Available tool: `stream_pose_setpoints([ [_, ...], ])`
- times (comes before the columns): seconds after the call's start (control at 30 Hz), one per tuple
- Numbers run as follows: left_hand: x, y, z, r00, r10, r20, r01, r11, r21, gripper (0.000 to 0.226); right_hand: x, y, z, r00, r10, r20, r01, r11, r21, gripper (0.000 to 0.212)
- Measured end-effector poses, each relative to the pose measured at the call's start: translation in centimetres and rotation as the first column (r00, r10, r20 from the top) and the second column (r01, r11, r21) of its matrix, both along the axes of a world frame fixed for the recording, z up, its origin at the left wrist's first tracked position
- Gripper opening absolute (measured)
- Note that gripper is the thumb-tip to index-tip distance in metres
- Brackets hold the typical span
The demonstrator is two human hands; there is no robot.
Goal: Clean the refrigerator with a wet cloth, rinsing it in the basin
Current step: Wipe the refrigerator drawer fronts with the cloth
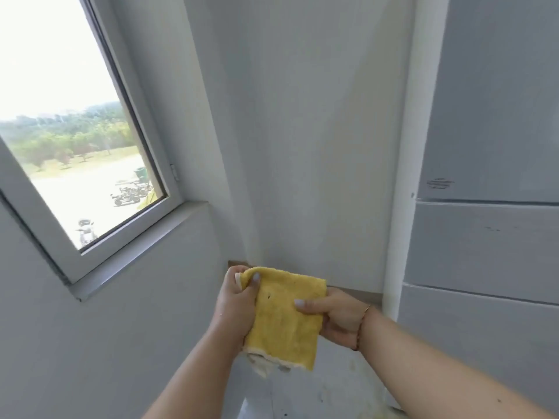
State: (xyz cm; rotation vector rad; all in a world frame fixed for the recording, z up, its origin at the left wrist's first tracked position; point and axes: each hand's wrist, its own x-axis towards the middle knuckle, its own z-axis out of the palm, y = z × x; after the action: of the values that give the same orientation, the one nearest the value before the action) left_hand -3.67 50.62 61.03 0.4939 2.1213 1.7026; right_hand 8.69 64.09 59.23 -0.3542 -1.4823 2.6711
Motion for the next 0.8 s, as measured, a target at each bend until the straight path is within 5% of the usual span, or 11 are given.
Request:
stream_pose_setpoints([
  [0.2, 6.2, 10.5, -1.0, 0.965, -0.159, 0.211, 0.179, 0.981, -0.08, 0.029, 8.1, 6.2, -0.6, 0.904, -0.419, 0.085, 0.428, 0.888, -0.17, 0.049],
  [0.37, 12.9, 19.9, -1.5, 0.866, -0.295, 0.404, 0.324, 0.946, -0.004, 0.03, 15.0, 12.0, -1.1, 0.852, -0.495, 0.169, 0.523, 0.806, -0.276, 0.048],
  [0.47, 16.6, 25.4, -1.1, 0.735, -0.366, 0.57, 0.346, 0.926, 0.148, 0.036, 18.8, 16.6, -2.1, 0.787, -0.572, 0.232, 0.616, 0.701, -0.36, 0.043],
  [0.63, 20.3, 31.4, -0.5, 0.876, -0.272, 0.397, 0.151, 0.939, 0.31, 0.018, 23.9, 22.8, -3.1, 0.717, -0.633, 0.292, 0.691, 0.592, -0.413, 0.038],
  [0.7, 23.2, 32.8, -0.3, 0.76, -0.431, 0.485, 0.176, 0.856, 0.485, 0.015, 24.9, 24.5, -3.0, 0.743, -0.604, 0.289, 0.66, 0.59, -0.465, 0.045],
  [0.8, 27.5, 34.8, -1.5, 0.507, -0.564, 0.652, 0.187, 0.81, 0.555, 0.021, 25.7, 26.1, -2.5, 0.817, -0.538, 0.209, 0.546, 0.605, -0.58, 0.054],
])
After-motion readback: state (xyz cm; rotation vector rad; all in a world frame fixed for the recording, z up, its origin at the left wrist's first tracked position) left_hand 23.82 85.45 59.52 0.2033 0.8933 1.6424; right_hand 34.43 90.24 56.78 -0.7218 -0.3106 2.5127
